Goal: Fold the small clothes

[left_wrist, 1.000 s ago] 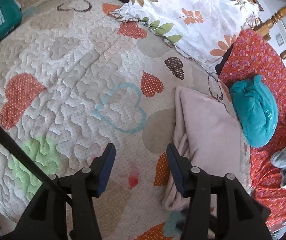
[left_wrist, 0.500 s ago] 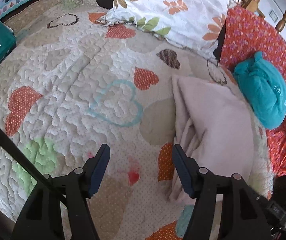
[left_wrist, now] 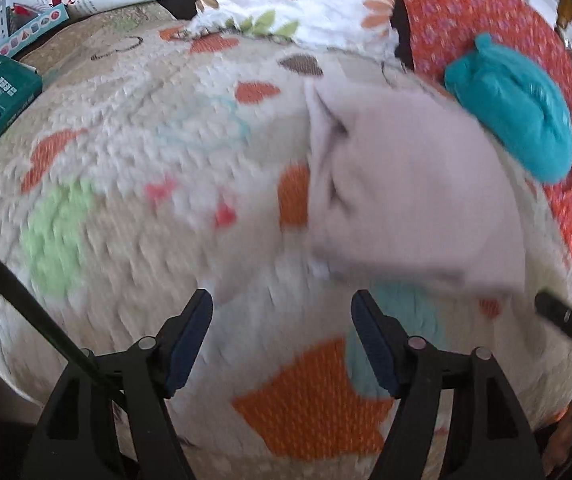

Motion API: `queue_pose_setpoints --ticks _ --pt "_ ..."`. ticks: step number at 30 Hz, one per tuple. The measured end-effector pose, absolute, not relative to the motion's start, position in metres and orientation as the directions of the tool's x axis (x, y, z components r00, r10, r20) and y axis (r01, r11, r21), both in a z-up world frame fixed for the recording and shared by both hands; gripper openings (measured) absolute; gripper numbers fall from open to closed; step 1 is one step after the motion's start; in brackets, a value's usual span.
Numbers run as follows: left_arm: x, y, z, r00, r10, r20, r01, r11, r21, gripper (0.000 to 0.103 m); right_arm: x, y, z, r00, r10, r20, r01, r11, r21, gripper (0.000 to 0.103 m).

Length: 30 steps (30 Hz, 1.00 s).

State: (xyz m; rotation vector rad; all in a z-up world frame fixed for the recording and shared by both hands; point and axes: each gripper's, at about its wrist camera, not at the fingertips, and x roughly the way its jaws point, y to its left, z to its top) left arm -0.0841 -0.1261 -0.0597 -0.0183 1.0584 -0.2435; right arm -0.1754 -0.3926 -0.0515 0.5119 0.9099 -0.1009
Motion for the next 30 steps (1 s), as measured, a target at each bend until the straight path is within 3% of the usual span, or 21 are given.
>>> queue_pose_setpoints --ticks 5,13,30 --pt "-0.102 -0.142 -0.07 0.481 -0.147 -0.864 0.22 0.975 -0.043 0.081 -0.178 -0.381 -0.062 0.557 0.074 -0.827 0.326 0.896 0.3 0.066" --pt "-0.109 -0.15 -0.082 0.46 -0.155 -0.874 0.235 0.971 -0.048 0.103 -0.183 -0.357 -0.069 0.514 -0.075 -0.854 0.314 0.944 0.106 0.072" --pt "-0.111 -0.151 -0.085 0.462 -0.141 -0.876 0.19 0.98 -0.058 0.103 -0.174 -0.346 -0.078 0.494 -0.152 -0.856 0.327 0.945 0.021 0.091"
